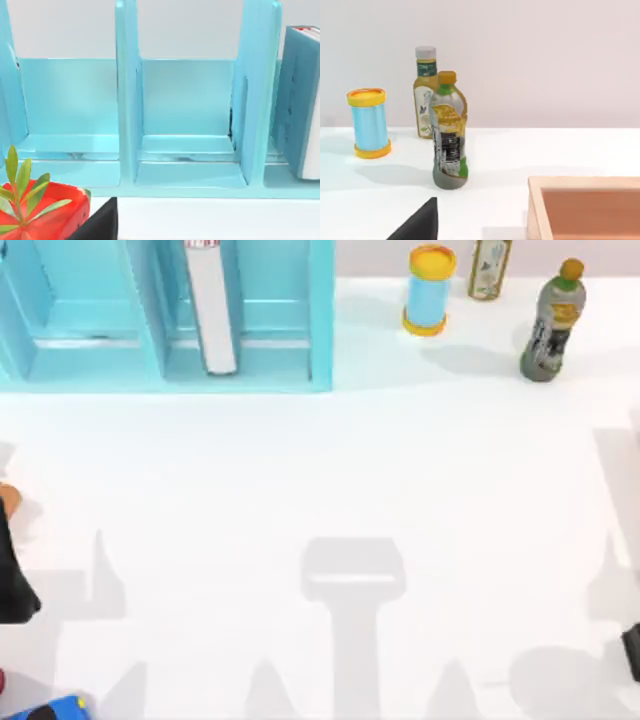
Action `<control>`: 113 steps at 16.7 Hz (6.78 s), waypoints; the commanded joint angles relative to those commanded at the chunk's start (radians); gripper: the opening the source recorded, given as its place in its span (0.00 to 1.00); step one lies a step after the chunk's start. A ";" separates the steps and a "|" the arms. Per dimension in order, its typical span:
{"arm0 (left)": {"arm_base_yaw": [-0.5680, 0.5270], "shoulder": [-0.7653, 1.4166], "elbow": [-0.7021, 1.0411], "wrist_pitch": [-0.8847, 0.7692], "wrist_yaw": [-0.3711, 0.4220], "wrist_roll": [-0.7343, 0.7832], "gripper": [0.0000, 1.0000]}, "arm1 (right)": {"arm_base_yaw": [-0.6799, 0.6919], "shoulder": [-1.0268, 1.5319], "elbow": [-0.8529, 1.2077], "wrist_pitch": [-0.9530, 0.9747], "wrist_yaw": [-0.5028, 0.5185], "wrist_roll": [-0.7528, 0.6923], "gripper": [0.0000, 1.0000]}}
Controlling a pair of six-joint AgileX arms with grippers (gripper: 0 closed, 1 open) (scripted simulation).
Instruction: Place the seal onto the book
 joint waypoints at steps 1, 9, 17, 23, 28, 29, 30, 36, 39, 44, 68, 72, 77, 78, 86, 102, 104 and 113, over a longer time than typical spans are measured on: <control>0.000 0.000 0.000 0.000 0.000 0.000 1.00 | 0.000 0.000 0.000 0.000 0.000 0.000 1.00; -0.057 0.281 0.101 0.180 -0.047 0.002 1.00 | 0.000 0.000 0.000 0.000 0.000 0.000 1.00; -0.198 0.987 0.355 0.631 -0.165 0.007 1.00 | 0.000 0.000 0.000 0.000 0.000 0.000 1.00; -0.311 1.549 0.556 0.991 -0.258 0.011 1.00 | 0.000 0.000 0.000 0.000 0.000 0.000 1.00; -0.389 1.939 0.697 1.241 -0.324 0.014 1.00 | 0.000 0.000 0.000 0.000 0.000 0.000 1.00; -0.401 2.003 0.720 1.282 -0.335 0.015 1.00 | 0.000 0.000 0.000 0.000 0.000 0.000 1.00; -0.413 2.059 0.741 1.318 -0.344 0.015 1.00 | 0.000 0.000 0.000 0.000 0.000 0.000 1.00; -0.451 2.253 0.812 1.444 -0.377 0.017 1.00 | 0.000 0.000 0.000 0.000 0.000 0.000 1.00; -0.452 2.257 0.813 1.446 -0.378 0.017 1.00 | 0.000 0.000 0.000 0.000 0.000 0.000 1.00; -0.441 2.273 0.849 1.423 -0.368 0.016 1.00 | 0.000 0.000 0.000 0.000 0.000 0.000 1.00; -0.368 2.436 1.264 1.173 -0.291 0.014 0.25 | 0.000 0.000 0.000 0.000 0.000 0.000 1.00; -0.368 2.436 1.264 1.173 -0.291 0.014 0.00 | 0.000 0.000 0.000 0.000 0.000 0.000 1.00; -0.368 2.436 1.264 1.173 -0.291 0.014 0.00 | 0.000 0.000 0.000 0.000 0.000 0.000 1.00; -0.368 2.436 1.264 1.173 -0.291 0.014 0.00 | 0.000 0.000 0.000 0.000 0.000 0.000 1.00; -0.411 2.267 1.181 1.085 -0.337 0.019 0.00 | 0.000 0.000 0.000 0.000 0.000 0.000 1.00; -0.624 1.321 0.727 0.602 -0.559 0.022 0.00 | 0.000 0.000 0.000 0.000 0.000 0.000 1.00; -0.624 1.321 0.727 0.602 -0.559 0.022 0.00 | 0.000 0.000 0.000 0.000 0.000 0.000 1.00; -0.681 1.400 0.787 0.501 -0.628 -0.236 0.00 | 0.000 0.000 0.000 0.000 0.000 0.000 1.00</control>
